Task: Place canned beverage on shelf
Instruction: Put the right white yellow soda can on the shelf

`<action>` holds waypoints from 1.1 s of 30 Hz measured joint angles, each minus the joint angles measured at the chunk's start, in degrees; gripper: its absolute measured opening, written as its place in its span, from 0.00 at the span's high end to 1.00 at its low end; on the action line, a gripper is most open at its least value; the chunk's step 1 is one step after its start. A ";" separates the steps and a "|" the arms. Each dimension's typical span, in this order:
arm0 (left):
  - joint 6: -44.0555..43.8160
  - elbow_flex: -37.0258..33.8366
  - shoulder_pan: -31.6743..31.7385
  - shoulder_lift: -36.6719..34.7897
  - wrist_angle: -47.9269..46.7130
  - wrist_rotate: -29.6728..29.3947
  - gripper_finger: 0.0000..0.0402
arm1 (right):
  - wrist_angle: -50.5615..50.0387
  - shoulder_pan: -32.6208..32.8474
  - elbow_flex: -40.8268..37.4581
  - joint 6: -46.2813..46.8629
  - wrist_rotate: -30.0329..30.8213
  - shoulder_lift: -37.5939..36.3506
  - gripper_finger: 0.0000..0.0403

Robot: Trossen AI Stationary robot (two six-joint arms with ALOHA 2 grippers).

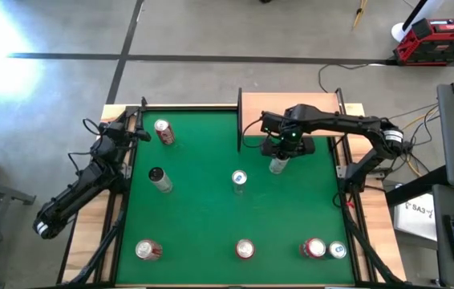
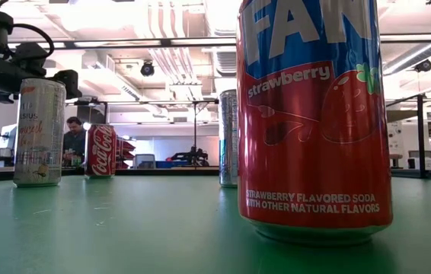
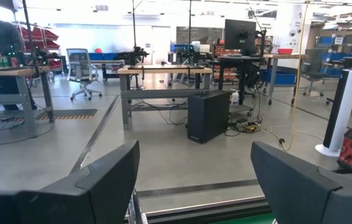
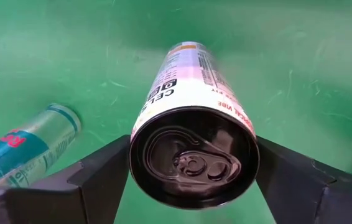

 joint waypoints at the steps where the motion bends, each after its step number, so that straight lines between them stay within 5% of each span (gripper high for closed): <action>1: 0.00 -0.01 0.00 0.00 0.02 0.00 0.27 | 0.00 0.06 0.00 0.03 0.02 0.00 0.21; 12: 0.00 -0.01 0.00 0.00 0.02 0.00 0.27 | -1.91 5.23 -0.02 3.79 6.01 -0.01 0.02; 33: -0.01 0.00 0.00 0.00 0.02 0.00 0.27 | -1.80 31.92 -6.36 34.24 45.42 1.20 0.02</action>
